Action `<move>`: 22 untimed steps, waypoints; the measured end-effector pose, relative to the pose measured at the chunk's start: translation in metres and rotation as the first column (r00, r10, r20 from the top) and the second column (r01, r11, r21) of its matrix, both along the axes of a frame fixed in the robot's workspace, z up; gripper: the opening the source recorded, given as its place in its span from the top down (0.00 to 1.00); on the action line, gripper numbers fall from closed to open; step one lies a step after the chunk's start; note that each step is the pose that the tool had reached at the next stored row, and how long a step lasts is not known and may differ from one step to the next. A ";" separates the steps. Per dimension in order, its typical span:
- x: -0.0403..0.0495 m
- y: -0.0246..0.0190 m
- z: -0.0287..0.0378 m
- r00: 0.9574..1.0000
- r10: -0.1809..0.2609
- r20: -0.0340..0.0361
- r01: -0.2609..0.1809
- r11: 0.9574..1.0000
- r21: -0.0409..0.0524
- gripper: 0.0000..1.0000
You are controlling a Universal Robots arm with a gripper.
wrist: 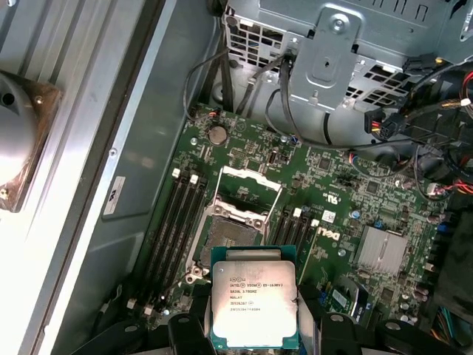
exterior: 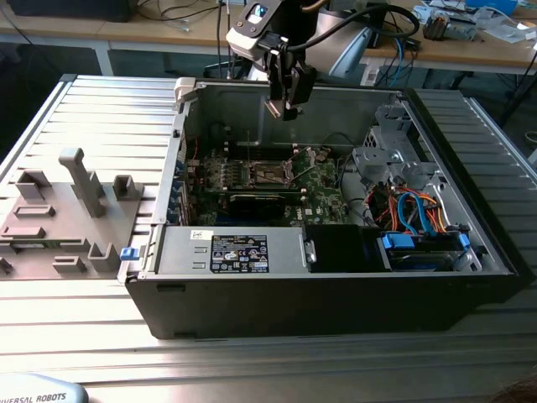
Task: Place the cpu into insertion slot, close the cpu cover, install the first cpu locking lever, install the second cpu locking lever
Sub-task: 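Place the cpu into insertion slot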
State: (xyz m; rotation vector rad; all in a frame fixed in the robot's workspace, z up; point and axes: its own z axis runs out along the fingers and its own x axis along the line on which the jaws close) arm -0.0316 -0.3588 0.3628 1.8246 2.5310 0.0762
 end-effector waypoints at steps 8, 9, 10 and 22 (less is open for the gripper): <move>0.0000 0.0000 0.0000 1.000 -0.004 0.000 0.004 1.000 0.000 0.46; 0.0000 0.0000 0.0000 1.000 -0.004 0.000 0.004 1.000 0.000 0.46; 0.0000 0.0000 0.0000 1.000 -0.005 0.000 0.005 1.000 0.000 0.46; 0.0000 0.0000 0.0000 1.000 -0.012 0.000 0.012 1.000 0.000 0.46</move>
